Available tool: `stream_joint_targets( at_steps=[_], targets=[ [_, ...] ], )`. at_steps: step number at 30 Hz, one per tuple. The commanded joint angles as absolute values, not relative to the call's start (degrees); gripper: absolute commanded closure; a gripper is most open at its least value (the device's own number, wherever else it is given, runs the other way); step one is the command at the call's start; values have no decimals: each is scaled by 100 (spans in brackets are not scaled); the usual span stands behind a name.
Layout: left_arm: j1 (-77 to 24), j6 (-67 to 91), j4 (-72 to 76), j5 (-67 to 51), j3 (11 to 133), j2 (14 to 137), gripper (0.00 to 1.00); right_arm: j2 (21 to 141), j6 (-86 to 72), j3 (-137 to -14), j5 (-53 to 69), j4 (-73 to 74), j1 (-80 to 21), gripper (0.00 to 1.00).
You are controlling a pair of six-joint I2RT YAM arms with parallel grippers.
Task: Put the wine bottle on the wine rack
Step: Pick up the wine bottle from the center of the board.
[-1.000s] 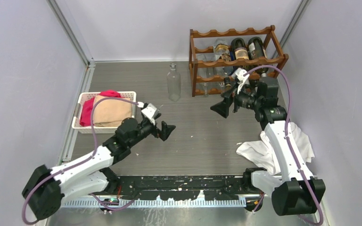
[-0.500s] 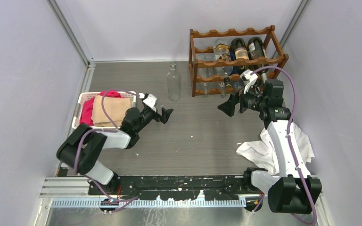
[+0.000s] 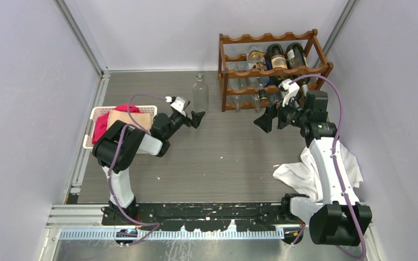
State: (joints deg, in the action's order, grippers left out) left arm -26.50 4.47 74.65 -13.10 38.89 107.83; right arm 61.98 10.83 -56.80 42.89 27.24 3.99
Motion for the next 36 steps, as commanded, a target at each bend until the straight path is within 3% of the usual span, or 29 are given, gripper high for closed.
stream_joint_targets(
  at_steps=[1, 10, 16, 19, 22, 23, 29, 36],
  targets=[
    [-2619, 273, 7911, -1133, 4435, 11084, 15, 6226, 1188, -5957, 4249, 2705, 422, 0],
    [-2636, 273, 7462, -559, 5351, 11730, 17, 6261, 1222, -5968, 4202, 2733, 422, 0],
    [-2701, 301, 7298, -511, 5766, 12005, 30, 6300, 1247, -5968, 4178, 2738, 422, 0],
    [-2716, 282, 7262, -567, 5883, 12066, 50, 6301, 1277, -5976, 4152, 2757, 428, 0],
    [-2716, 202, 7452, -616, 5682, 11942, 95, 6286, 1296, -6000, 4159, 2811, 443, 0],
    [-2716, 161, 7563, -619, 5532, 11858, 100, 6280, 1300, -6003, 4172, 2816, 448, 0],
    [-2716, 71, 7683, -1330, 4458, 10710, 100, 6291, 1343, -6033, 4288, 2891, 457, 0],
    [-2796, 268, 5735, -2605, 3764, 8776, 100, 6152, 1842, -6342, 4468, 3445, 545, 0]
  ],
)
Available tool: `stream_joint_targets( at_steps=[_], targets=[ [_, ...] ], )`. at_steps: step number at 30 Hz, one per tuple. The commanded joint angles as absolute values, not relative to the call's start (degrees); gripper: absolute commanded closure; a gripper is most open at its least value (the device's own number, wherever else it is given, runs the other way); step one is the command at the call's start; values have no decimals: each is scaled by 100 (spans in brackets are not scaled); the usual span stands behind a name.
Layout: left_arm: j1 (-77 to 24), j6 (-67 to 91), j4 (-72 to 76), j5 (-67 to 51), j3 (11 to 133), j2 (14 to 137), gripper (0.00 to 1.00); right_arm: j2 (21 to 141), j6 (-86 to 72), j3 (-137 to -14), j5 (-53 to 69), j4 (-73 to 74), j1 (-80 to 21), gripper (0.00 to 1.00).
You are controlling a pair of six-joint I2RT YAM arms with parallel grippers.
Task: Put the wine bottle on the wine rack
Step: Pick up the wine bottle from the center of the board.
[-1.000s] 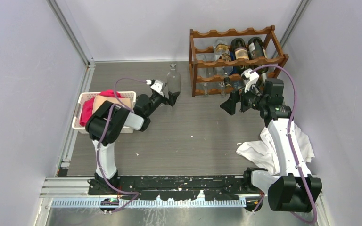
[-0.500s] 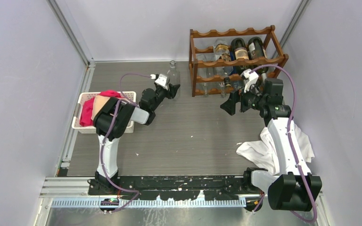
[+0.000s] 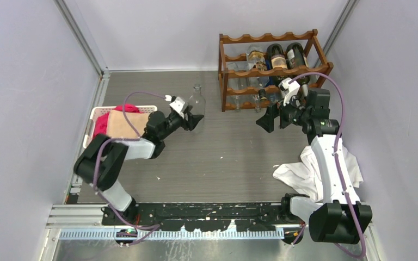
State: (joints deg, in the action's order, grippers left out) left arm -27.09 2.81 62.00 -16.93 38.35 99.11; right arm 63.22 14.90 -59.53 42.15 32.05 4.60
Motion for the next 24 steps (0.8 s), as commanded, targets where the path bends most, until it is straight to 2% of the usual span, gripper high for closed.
stream_joint_targets(
  at_steps=[1, 7, 12, 18, 24],
  targets=[
    [-2848, 127, 5489, -2732, 3667, 8522, 100, 6140, 1920, -6378, 4609, 3546, 565, 0],
    [-3022, -675, 3710, -3604, 3484, 7149, 100, 6293, 3853, -6738, 6167, 5193, 559, 0],
    [-3363, -1288, 1882, -3896, 3711, 6484, 100, 6391, 5083, -7293, 6065, 6261, 466, 0],
    [-4203, -1846, 471, -3457, 4002, 6227, 100, 6701, 6874, -8084, 6341, 7737, 443, 0],
    [-4576, -2162, -507, -3185, 4379, 6266, 100, 7331, 8288, -8896, 6077, 9496, -311, 0]
  ],
)
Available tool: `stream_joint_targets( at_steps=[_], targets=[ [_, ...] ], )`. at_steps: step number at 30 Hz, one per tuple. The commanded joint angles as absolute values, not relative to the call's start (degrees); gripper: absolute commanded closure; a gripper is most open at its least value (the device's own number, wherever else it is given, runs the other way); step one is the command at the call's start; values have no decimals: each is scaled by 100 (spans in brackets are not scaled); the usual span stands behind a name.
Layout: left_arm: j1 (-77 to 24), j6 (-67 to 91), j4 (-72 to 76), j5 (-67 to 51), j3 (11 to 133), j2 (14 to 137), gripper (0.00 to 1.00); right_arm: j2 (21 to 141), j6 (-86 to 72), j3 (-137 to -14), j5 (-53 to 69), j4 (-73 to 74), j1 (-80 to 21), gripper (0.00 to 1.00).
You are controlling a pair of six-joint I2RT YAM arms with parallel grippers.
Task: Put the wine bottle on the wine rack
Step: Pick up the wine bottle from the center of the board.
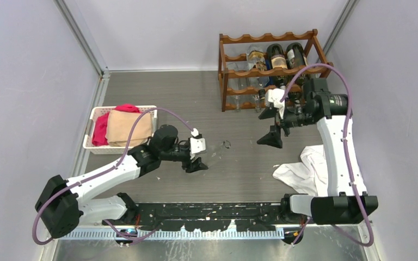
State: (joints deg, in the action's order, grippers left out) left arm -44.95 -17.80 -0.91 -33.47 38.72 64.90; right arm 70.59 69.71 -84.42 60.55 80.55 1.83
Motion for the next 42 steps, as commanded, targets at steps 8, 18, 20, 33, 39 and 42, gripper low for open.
stream_joint_targets(
  at_steps=[8, 18, 20, 33, 39, 42],
  targets=[
    [-4757, -2282, -740, -3133, 4558, 6380, 100, 6967, 6544, -8332, 5098, 7830, -1781, 0],
    [-4954, -2198, -818, -3234, 4863, 6800, 100, 7169, 5455, -8125, 4461, 6835, -2898, 15],
    [-4973, -2150, -815, -3235, 4897, 6864, 100, 7187, 5356, -8079, 4333, 6721, -3052, 19],
    [-4997, -1815, -694, -3238, 5019, 7070, 100, 7154, 5149, -7694, 3752, 6318, -3627, 34],
    [-5001, -1636, -564, -3245, 4972, 7102, 100, 7204, 5088, -7637, 3721, 6242, -3776, 53],
    [-4999, -1550, -442, -3241, 4919, 7085, 100, 7232, 5106, -7658, 3807, 6314, -3803, 80]
  ],
)
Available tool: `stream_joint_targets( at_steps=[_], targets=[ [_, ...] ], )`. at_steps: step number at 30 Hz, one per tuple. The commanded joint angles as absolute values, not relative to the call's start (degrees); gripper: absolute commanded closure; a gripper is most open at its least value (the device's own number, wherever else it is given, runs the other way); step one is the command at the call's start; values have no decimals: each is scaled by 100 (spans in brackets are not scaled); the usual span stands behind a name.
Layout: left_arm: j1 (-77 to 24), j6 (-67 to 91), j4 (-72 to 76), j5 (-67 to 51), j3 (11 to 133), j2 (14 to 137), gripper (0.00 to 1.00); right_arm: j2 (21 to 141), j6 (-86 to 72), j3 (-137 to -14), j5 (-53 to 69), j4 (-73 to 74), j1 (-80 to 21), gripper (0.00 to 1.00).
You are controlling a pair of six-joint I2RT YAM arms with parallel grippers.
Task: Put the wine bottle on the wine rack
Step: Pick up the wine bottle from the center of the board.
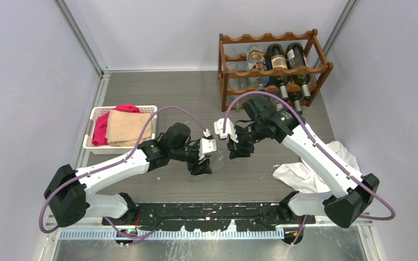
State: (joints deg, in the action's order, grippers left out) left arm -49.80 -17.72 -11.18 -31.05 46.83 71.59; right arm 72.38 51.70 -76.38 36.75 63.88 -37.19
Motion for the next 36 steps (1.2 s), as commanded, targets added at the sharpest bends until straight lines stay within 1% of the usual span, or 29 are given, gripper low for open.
stream_joint_targets(
  at_steps=[1, 2, 3, 4, 7, 9, 10, 11, 12, 13, 14, 19, 20, 21, 23, 25, 29, 33, 35, 36],
  targets=[
    [-5001, -1506, -390, -3207, 4903, 7076, 100, 7240, 5102, -7669, 3848, 6345, -3805, 87],
    [-5001, -1460, -332, -3167, 4872, 7057, 100, 7235, 5083, -7673, 3861, 6382, -3805, 95],
    [-5001, -1402, -235, -3119, 4824, 7038, 100, 7217, 5054, -7675, 3876, 6403, -3793, 98],
    [-5000, -1318, -119, -3043, 4769, 7007, 97, 7194, 5034, -7669, 3897, 6436, -3788, 99],
    [-5001, -942, 465, -2891, 4487, 6886, 67, 7039, 4899, -7480, 4146, 6295, -3600, 99],
    [-5001, -752, 893, -2886, 4225, 6788, 51, 6896, 4786, -7316, 4433, 6114, -3322, 99],
    [-5001, -657, 1126, -2861, 4050, 6736, 39, 6832, 4726, -7261, 4597, 6027, -3135, 99],
    [-5001, -557, 1320, -2827, 3961, 6690, 33, 6801, 4675, -7238, 4709, 6003, -2986, 99],
    [-5001, -474, 1481, -2784, 3813, 6636, 22, 6785, 4623, -7222, 4808, 6000, -2848, 99],
    [-5001, -422, 1606, -2717, 3727, 6579, 17, 6790, 4596, -7217, 4921, 6007, -2720, 99],
    [-5000, -375, 1695, -2637, 3641, 6508, 14, 6793, 4559, -7221, 5010, 6011, -2600, 99],
    [-4994, -141, 1904, -1845, 3203, 5845, 7, 6786, 4247, -7033, 5554, 5817, -1932, 99],
    [-4992, -46, 1941, -1633, 3100, 5647, 5, 6774, 4129, -6965, 5656, 5704, -1800, 99],
    [-4992, 239, 1988, -1396, 2963, 5443, 1, 6772, 3969, -6886, 5738, 5584, -1652, 99],
    [-4984, 885, 2258, -754, 2639, 5014, 0, 6735, 3627, -6727, 5826, 5298, -1414, 99],
    [-4971, 1355, 2691, -458, 2219, 4633, 0, 6686, 3250, -6566, 5822, 4973, -1258, 99],
    [-4966, 1388, 3016, -751, 1740, 4214, 2, 6576, 2225, -6168, 5658, 4142, -974, 99],
    [-5008, 522, 3143, -957, 1575, 4347, 10, 6769, 1936, -6029, 5665, 3956, -763, 99],
    [-5113, -283, 3181, -897, 1609, 4621, 13, 6914, 1760, -5979, 5807, 3856, -710, 99],
    [-5195, -760, 3213, -856, 1635, 4788, 14, 6985, 1582, -5937, 5880, 3719, -686, 99]
  ],
)
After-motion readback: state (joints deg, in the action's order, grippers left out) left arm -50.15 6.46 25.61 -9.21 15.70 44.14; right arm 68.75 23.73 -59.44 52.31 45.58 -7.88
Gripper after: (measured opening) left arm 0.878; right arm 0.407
